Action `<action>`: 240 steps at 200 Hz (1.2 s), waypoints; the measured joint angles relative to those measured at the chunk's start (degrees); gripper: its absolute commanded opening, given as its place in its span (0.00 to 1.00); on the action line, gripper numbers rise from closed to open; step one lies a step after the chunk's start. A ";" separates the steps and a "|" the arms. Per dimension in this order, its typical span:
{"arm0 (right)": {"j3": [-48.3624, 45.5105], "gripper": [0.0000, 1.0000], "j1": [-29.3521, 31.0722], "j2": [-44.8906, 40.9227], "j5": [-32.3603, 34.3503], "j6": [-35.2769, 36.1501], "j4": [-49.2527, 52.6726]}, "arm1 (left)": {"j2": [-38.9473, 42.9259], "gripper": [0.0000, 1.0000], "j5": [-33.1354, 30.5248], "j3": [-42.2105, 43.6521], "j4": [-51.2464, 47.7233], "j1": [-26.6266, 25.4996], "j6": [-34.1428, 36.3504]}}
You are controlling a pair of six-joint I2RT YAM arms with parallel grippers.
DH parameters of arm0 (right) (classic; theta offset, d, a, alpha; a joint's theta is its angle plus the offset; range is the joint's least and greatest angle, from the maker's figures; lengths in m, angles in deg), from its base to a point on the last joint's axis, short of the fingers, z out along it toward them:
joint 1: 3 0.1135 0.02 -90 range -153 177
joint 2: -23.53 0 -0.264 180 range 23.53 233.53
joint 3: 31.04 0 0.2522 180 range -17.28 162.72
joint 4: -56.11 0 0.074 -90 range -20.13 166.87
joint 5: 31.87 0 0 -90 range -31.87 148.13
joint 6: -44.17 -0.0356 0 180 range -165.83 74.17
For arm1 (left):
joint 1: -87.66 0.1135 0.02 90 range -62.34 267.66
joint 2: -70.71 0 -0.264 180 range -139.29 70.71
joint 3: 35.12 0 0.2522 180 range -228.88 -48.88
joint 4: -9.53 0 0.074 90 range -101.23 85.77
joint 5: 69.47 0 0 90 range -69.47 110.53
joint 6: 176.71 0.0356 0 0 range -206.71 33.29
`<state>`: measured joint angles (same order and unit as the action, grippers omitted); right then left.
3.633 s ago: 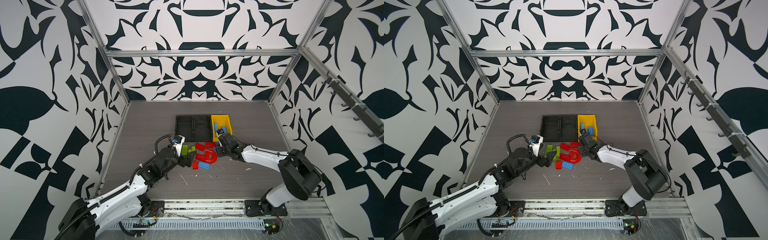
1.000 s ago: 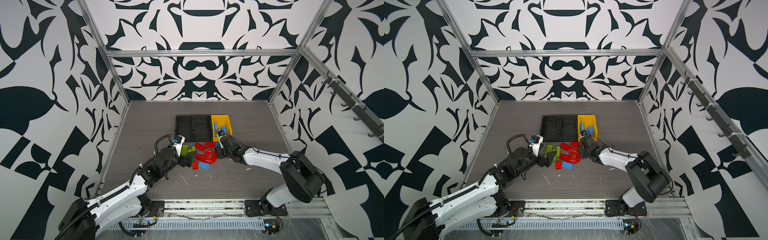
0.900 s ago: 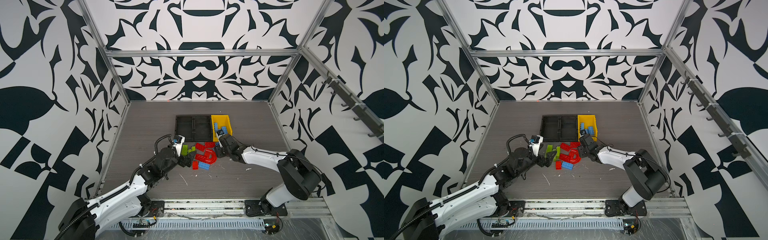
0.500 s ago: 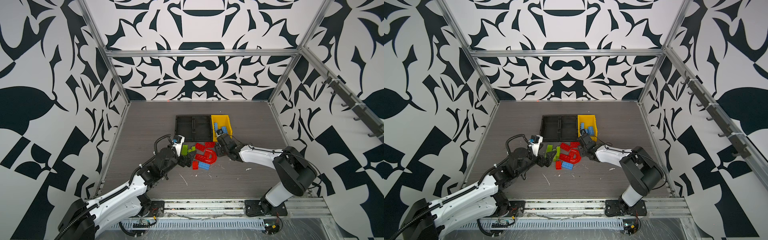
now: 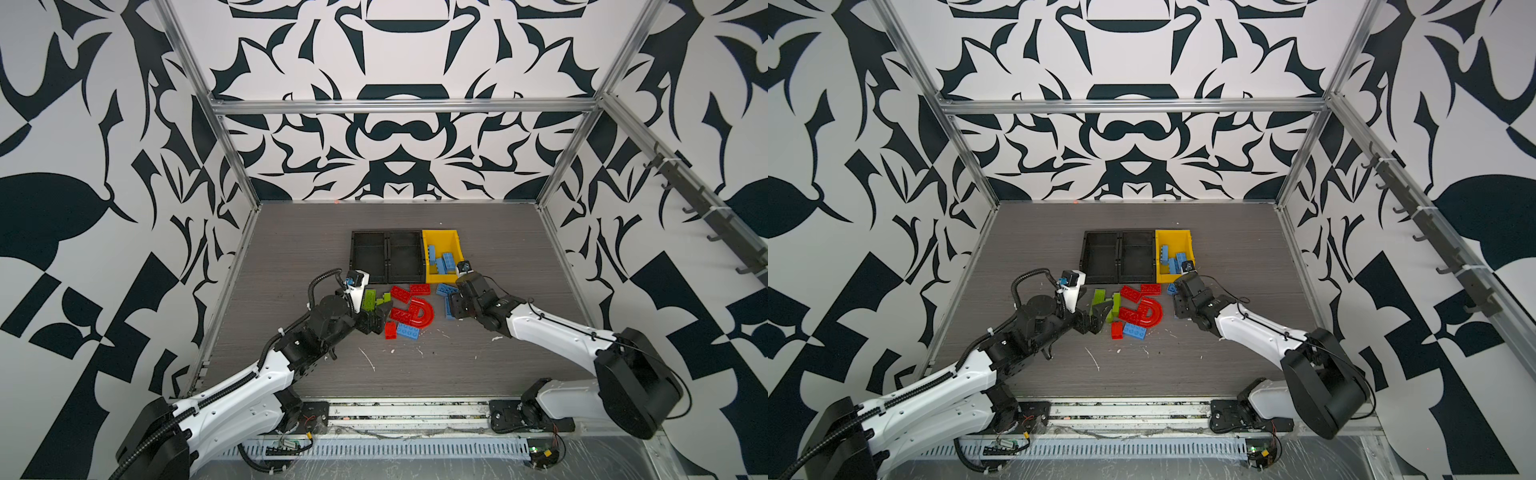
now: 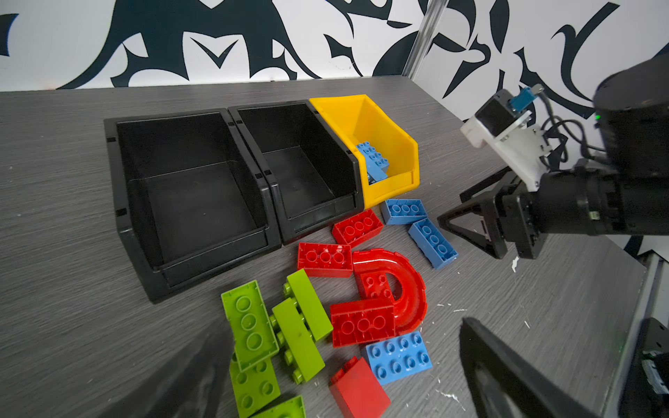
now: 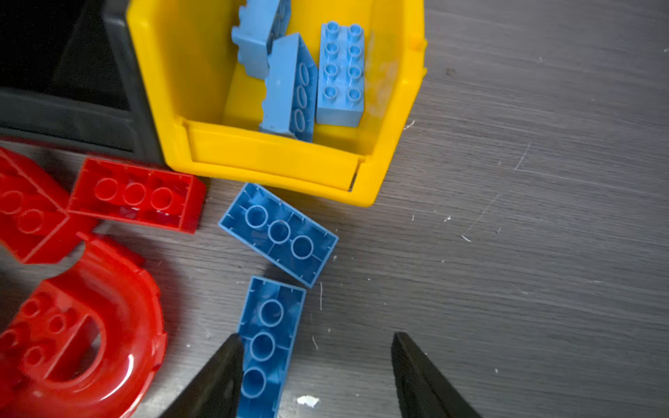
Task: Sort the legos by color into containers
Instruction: 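Lower the right gripper onto the nearer blue 2x3 brick and grasp it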
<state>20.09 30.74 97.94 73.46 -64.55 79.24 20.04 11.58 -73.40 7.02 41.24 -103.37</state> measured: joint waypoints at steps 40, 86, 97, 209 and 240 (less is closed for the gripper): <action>-1.92 0.67 0.24 -1.22 -4.00 -0.13 -1.97 | -0.02 1.00 0.00 0.00 0.02 0.00 0.00; -1.03 0.67 2.54 7.82 -3.02 -0.24 -2.84 | -0.07 1.00 0.02 0.00 0.02 0.00 0.00; -0.22 0.66 2.82 10.34 -2.25 -0.22 -2.82 | -0.09 1.00 0.00 0.00 0.02 0.00 0.00; 1.77 0.44 2.99 11.28 0.98 -0.66 -3.85 | -0.09 1.00 0.13 0.00 0.00 0.00 0.00; 1.33 0.44 2.84 11.10 0.81 -0.63 -4.11 | -0.09 1.00 0.22 0.00 0.02 0.00 0.00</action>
<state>21.42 33.58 109.05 74.27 -65.19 75.13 19.95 11.80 -73.40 7.04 41.24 -103.37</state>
